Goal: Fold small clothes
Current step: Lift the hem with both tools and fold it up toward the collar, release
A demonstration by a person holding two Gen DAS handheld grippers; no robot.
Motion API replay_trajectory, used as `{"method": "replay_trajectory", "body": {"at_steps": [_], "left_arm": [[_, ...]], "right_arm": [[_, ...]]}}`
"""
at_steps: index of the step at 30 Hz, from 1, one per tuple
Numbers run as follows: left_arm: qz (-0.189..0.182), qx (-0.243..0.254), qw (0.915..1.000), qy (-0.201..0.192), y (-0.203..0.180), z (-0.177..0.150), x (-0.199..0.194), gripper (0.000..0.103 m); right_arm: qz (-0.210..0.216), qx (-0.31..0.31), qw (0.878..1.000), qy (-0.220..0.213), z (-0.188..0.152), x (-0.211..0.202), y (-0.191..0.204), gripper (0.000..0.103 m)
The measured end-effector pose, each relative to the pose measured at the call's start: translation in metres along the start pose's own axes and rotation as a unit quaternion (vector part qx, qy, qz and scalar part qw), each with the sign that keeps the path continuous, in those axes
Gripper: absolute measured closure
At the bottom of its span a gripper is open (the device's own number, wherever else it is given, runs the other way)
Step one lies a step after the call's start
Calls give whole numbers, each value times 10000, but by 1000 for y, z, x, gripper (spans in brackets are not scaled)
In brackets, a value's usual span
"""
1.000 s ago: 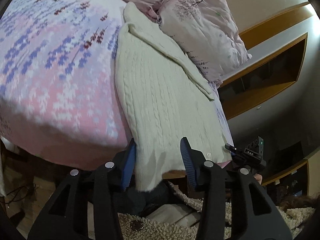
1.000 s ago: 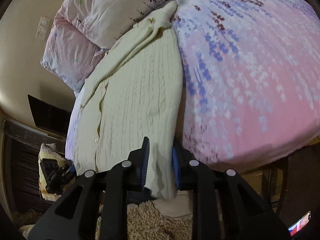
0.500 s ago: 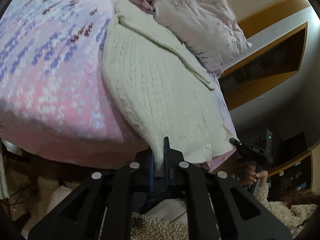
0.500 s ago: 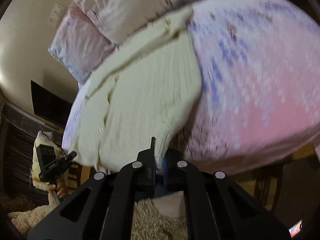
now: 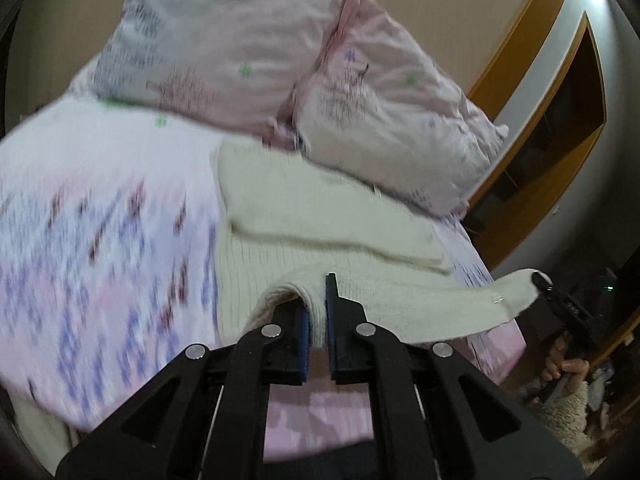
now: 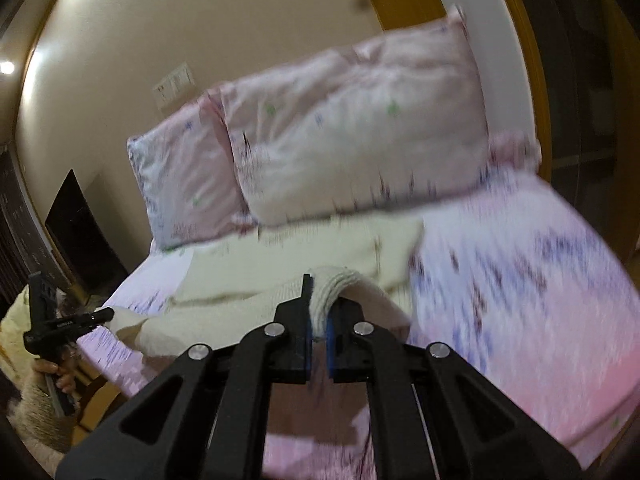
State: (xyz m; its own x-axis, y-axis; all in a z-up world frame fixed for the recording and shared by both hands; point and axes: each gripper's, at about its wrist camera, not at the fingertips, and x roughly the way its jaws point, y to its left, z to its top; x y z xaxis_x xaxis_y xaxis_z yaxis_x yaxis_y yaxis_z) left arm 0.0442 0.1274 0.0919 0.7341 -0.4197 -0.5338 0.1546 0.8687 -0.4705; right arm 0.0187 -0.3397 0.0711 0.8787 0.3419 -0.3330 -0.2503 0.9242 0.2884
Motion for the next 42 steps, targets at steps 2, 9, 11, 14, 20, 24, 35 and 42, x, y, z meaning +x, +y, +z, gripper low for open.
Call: {"method": "replay_trajectory", "body": {"at_steps": [2,9,11,14,20,24,35,42], "left_arm": [[53,59,9999,-120,-2,19,6,97],[182,292,9984,-441,-10,79,34,97],[220,364,9976,-543,-12,97,46,97],[214,398,9967,-668,-12,123,70,97],[275,29,9989,-370,17,142,150,97],[369,-454,9983,50,48,140,200,97],[281,-1146,9912,596,77,135,244,96],[165,-1209,9916,421,72,139,222,43]], "right_arm": [[-48,-120,9998,-152,12,6,6,99],[-301,-294,9974,-582,58,49,14,99],[-375,-233,9967,-679,72,65,12,99],[-507,-128,9954,-800,86,93,9,99],[-923,279,9947,-362,86,181,-20,98],[-1171,657,9905,307,74,241,-49,98],[-1425,1786,9651,1281,52,309,-98,75],[-1434,1765,9704,818,58,257,-105,49]]}}
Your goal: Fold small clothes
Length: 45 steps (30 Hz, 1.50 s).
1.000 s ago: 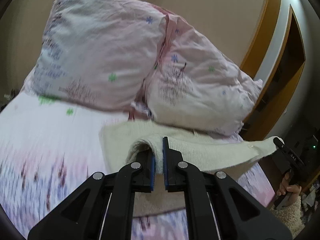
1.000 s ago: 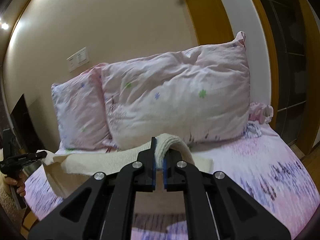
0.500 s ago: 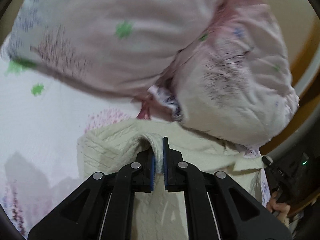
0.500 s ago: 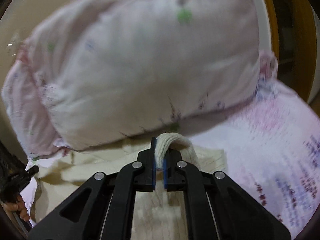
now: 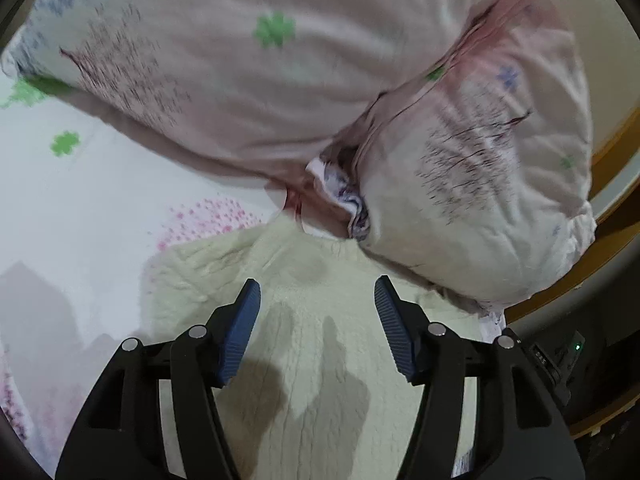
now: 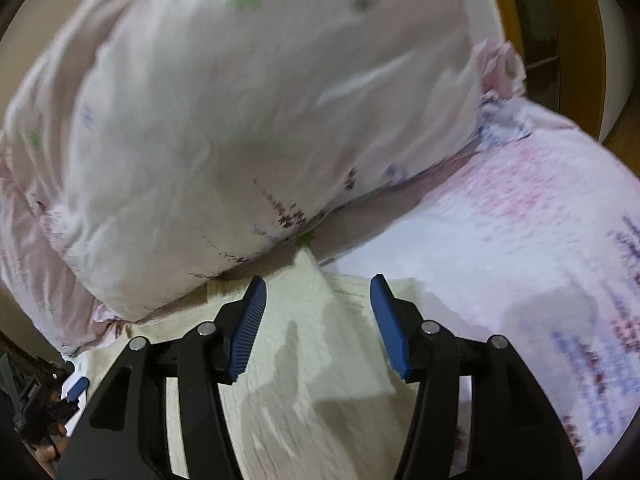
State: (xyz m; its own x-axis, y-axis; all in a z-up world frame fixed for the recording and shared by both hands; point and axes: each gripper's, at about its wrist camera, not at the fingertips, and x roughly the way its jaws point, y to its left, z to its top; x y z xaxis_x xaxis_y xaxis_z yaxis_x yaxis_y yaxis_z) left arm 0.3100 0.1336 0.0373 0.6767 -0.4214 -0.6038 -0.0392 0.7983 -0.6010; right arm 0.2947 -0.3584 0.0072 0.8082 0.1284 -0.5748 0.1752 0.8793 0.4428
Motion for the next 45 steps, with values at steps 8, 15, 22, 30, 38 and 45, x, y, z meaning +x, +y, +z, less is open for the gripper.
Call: {"method": "replay_trajectory", "body": {"at_steps": [8,15,22,30,38,45], "left_arm": [[409,424,9982,-59,10,-36,-48,46],[784,748,9940,127,15,-66,-53,55],[957,902,9906,374,13,-80,-43,85],[736,925,9924,336,14,-79,-60,97],[773,888,9922,418,23,-85,-54,98],[751,855,9926,411,22,-84,-52,96]], "right_arm": [[193,-484,9980,358,-34,-38,-29,68],[233,-687,9948,714,-51,-34,-28,76],[257,-834,9938,688,-59,-36,-22,92],[283,-912,9946,403,-61,-64,-16,94],[-216,-936,9933,650,-71,-50,-24,98],[27,-787,9953,558,-69,-62,-27,76]]}}
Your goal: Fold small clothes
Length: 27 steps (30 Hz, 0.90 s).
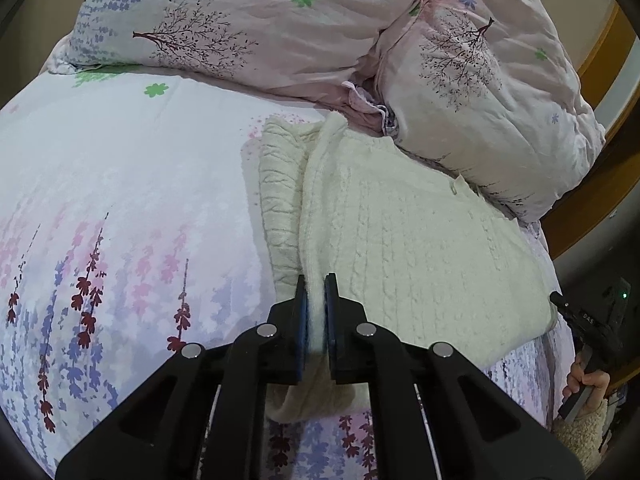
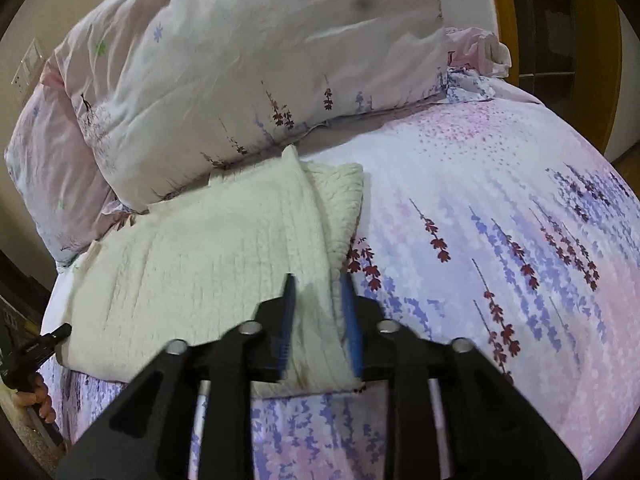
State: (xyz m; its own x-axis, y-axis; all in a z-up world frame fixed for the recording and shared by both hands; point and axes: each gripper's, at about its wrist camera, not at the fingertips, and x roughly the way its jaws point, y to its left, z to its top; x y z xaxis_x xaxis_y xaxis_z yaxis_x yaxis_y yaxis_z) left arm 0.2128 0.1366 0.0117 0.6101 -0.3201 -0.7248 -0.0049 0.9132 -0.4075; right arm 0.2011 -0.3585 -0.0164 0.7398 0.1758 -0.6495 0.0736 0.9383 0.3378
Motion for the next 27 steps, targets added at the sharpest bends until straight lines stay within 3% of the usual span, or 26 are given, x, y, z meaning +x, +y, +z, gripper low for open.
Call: {"method": "replay_trajectory", "body": {"at_steps": [1,2,3,6,8,10,11,14,17,22,26,27], "left_arm": [[-7,-7,10000,3,0,0,1,96],[-9,-15,10000,7,1,0,1,96],[-17,-29,10000,12,1,-1,2,95],[-15,-38,10000,18,2,-1,0,91],[12,-39,10000,36,2,0,-2,79],[97,-32,9999,-10,3,1,-8,50],[168,-16,9998,-121,3,2,-14,48],[167,17,9993,-326,-1,9,-25,45],[233,199,9986,-434,-15,18,-27,41],[588,344,9973,-271,-27,21,-9,40],[860,249,9960,-4,-19,17,7,40],[949,269,9951,63,-17,16,11,40]], "right_arm": [[-24,-41,10000,31,-1,0,0,76],[-38,-105,9999,102,-4,2,1,90],[-30,-174,9996,211,-7,6,2,94],[-207,-236,9993,189,-10,4,4,96],[-264,-211,9991,269,-8,6,4,94],[-337,-183,9988,290,-5,4,5,86],[-366,-175,9988,259,-3,3,7,82],[-320,-375,9988,51,4,-6,23,74],[-95,-824,9965,54,11,-2,58,73],[-140,-1569,9874,129,11,18,104,70],[-463,-1735,9824,525,1,46,104,67],[-467,-1795,9819,396,-2,45,105,67]]}}
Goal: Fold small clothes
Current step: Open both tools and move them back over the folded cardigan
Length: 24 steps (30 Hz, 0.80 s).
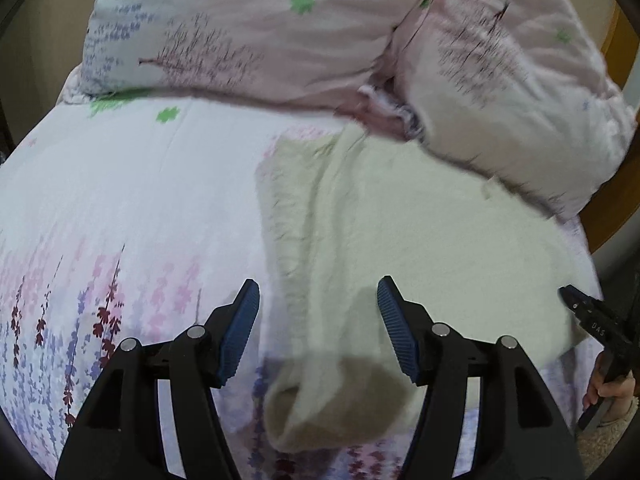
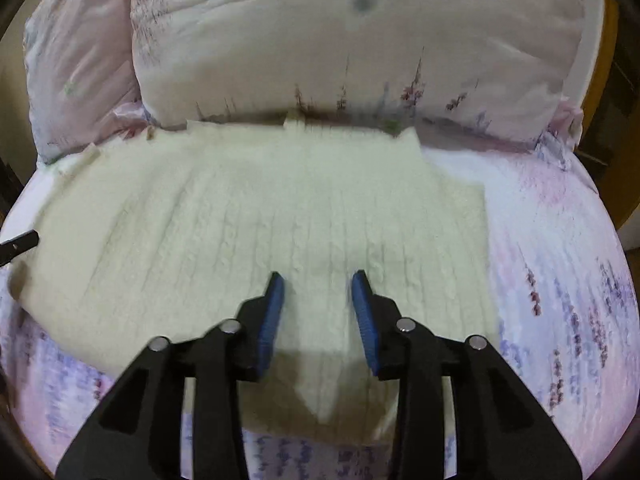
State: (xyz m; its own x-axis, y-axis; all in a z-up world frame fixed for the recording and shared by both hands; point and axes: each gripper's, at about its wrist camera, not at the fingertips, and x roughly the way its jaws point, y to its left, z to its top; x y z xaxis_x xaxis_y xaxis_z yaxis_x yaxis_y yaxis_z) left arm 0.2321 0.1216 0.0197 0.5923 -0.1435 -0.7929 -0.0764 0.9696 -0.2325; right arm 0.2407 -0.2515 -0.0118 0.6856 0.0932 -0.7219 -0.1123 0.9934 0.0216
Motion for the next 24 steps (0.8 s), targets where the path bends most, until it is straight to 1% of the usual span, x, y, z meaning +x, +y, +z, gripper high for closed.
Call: {"method": "replay_trajectory", "body": {"at_steps": [1,2,4,5,6,8,12,16,19,20,21,22,24], "left_arm": [[27,3,10000,31,1,-1,2,40],[16,23,10000,-42,2,-1,1,40],[-52,-88,9999,7,6,1,1,40],[-210,-250,9995,-1,11,3,0,40],[-360,-403,9985,-15,16,5,-1,40],[-456,-652,9968,-29,24,7,-2,37],[-739,-1068,9915,7,35,10,0,37],[-1013,-1376,9853,6,40,13,4,37],[-1210,-1606,9796,-7,43,14,8,37],[-1247,-1644,9785,-10,43,15,9,37],[-1290,-1686,9772,-13,43,16,11,37],[-1338,-1743,9756,-21,43,16,12,37],[-1452,-1840,9721,-22,43,18,16,37]], "right_arm": [[-56,-88,9999,-3,-1,-1,2,66],[-89,-108,9999,30,0,-2,4,64],[-84,29,9999,94,7,-4,5,64],[-9,91,9999,69,10,-6,4,64],[170,135,9998,-3,14,-7,6,64],[324,141,9993,-108,20,-10,14,62],[625,-7,9979,-166,33,-6,41,59],[696,-214,9972,-167,40,3,68,59],[636,-293,9974,-151,42,11,77,58],[551,-372,9978,-76,41,17,81,56],[424,-503,9978,95,37,27,84,55],[291,-686,9972,-83,33,28,89,54],[156,-810,9965,-136,31,28,94,54]]}}
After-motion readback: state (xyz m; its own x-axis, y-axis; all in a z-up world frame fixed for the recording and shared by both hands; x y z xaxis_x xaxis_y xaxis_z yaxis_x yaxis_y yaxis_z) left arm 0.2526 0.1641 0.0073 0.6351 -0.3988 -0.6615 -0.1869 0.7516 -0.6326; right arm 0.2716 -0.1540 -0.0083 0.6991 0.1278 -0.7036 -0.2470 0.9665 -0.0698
